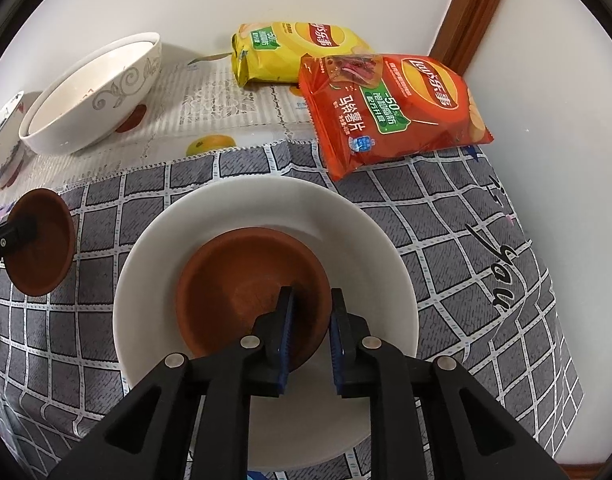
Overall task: Organize plates and bowls
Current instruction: 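Lower the brown clay bowl into the white bowl and open the right tool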
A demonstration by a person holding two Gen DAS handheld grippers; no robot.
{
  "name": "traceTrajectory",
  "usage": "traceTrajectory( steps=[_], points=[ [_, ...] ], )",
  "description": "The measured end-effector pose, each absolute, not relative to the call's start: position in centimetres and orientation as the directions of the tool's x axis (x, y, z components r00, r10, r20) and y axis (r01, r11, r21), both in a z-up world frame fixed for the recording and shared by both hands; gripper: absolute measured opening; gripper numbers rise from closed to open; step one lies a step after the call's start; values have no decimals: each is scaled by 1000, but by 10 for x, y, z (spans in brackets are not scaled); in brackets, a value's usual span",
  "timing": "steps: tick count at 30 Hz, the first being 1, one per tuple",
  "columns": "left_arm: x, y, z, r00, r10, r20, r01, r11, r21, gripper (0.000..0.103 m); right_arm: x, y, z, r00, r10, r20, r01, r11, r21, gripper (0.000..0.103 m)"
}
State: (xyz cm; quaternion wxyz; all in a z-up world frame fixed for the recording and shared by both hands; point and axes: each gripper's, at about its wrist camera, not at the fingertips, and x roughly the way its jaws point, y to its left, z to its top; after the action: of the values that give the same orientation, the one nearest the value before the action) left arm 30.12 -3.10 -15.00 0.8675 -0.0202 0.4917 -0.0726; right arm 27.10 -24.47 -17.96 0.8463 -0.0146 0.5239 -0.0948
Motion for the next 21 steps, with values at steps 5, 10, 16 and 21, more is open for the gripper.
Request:
traceTrajectory(
  steps=[5, 10, 16, 21],
  points=[
    [300, -33, -146, 512, -149, -846, 114, 988, -105, 9, 270, -243, -181, 428, -199, -882, 132, 979, -156, 17],
    [298, -35, -143, 514, -155, -844, 121, 987, -107, 9, 271, -244, -181, 426, -200, -882, 129, 979, -160, 18],
    [295, -33, -135, 532, -153, -833, 124, 987, -102, 9, 272, -242, -183, 433, -215, -875, 116, 976, -182, 20],
    [290, -32, -124, 554, -155, -818, 125, 987, -103, 9, 269, -243, -178, 443, -192, -875, 105, 981, -162, 27]
  ],
)
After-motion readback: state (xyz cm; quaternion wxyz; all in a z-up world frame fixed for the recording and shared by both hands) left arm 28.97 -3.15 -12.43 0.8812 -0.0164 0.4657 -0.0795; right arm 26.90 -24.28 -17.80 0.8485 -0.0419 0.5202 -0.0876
